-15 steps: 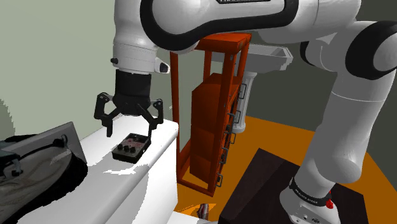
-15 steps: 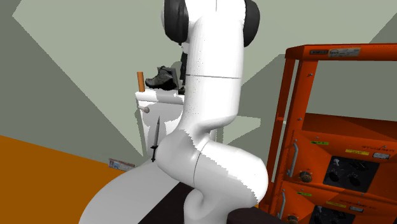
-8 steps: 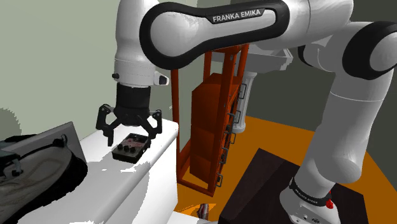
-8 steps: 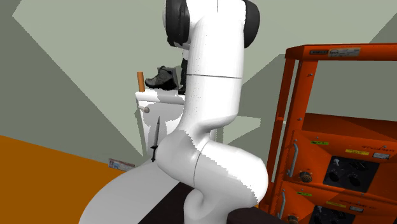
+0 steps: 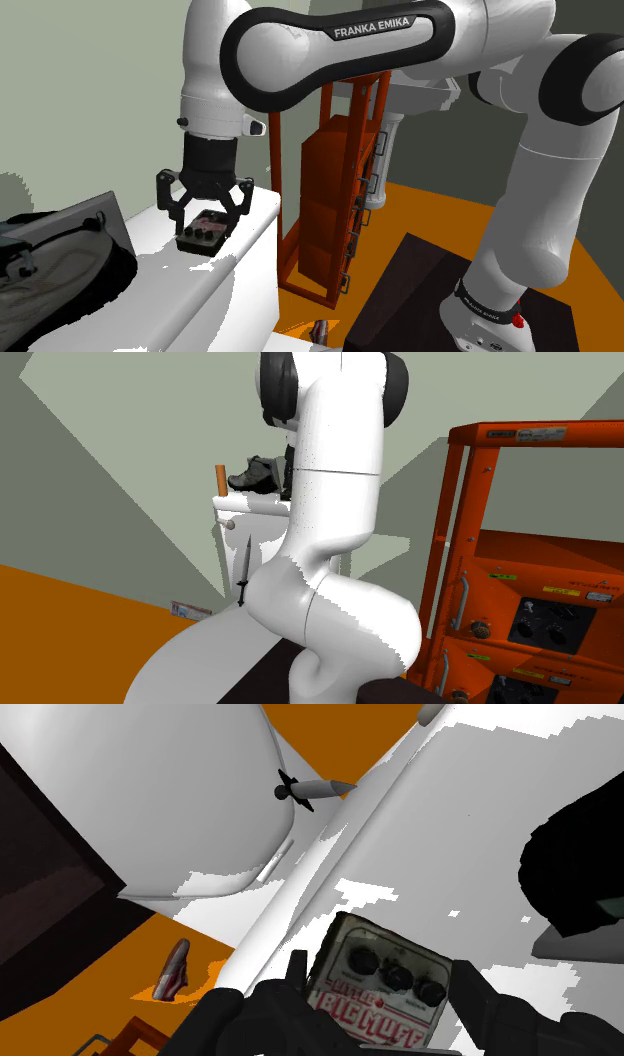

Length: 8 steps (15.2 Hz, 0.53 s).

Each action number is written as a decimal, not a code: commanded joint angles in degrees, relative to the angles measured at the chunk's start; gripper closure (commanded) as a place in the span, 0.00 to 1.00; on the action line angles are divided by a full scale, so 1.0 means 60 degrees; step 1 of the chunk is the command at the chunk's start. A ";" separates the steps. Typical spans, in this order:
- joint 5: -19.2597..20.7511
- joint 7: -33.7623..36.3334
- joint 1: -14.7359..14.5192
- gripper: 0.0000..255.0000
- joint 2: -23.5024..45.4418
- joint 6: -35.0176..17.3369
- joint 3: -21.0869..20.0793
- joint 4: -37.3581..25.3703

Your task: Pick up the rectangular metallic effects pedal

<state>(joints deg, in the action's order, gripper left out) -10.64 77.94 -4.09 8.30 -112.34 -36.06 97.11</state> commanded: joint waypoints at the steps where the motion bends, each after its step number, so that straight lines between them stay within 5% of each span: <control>1: 0.0004 -0.0004 0.0005 1.00 0.0005 0.0002 0.0006 0.0017; 8: 0.0061 0.0150 -0.0015 1.00 0.0018 0.0623 -0.0003 -0.0632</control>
<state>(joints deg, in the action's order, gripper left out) -10.26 78.72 -4.20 8.50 -109.29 -36.07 93.91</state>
